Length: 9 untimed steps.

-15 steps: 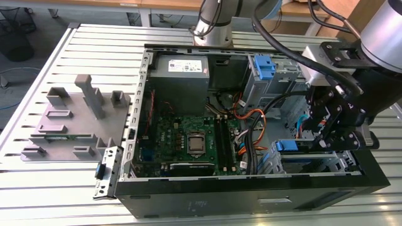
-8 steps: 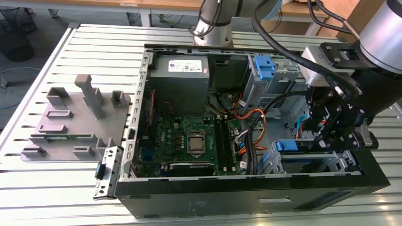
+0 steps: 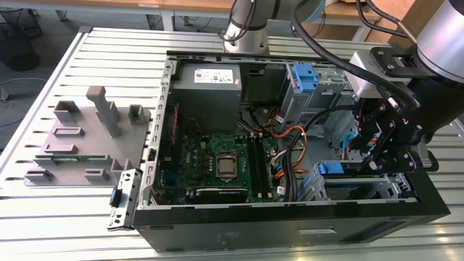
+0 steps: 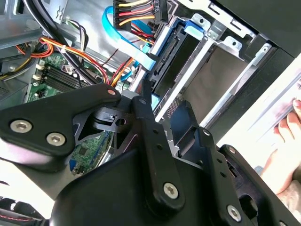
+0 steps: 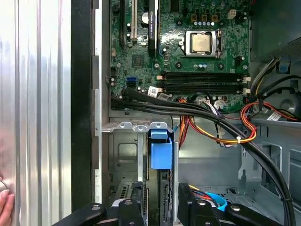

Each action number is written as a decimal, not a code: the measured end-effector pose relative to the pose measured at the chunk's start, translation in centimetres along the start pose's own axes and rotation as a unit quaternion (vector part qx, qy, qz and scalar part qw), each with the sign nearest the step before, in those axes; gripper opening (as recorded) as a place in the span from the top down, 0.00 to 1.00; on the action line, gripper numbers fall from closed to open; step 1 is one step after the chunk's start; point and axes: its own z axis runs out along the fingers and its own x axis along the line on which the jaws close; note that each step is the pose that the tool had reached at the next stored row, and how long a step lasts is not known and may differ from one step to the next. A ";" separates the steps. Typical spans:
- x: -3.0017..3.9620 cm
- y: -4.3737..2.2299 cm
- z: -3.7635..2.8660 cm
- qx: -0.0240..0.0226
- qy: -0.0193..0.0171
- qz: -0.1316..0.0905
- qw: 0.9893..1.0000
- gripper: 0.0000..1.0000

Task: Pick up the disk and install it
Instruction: 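Insert the first disk wire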

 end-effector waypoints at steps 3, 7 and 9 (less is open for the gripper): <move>-0.05 0.00 -0.14 0.000 0.000 0.000 1.000 0.56; -0.13 0.00 -0.14 0.000 0.000 0.000 1.000 0.56; -0.18 0.00 -0.14 0.000 0.000 0.000 1.000 0.56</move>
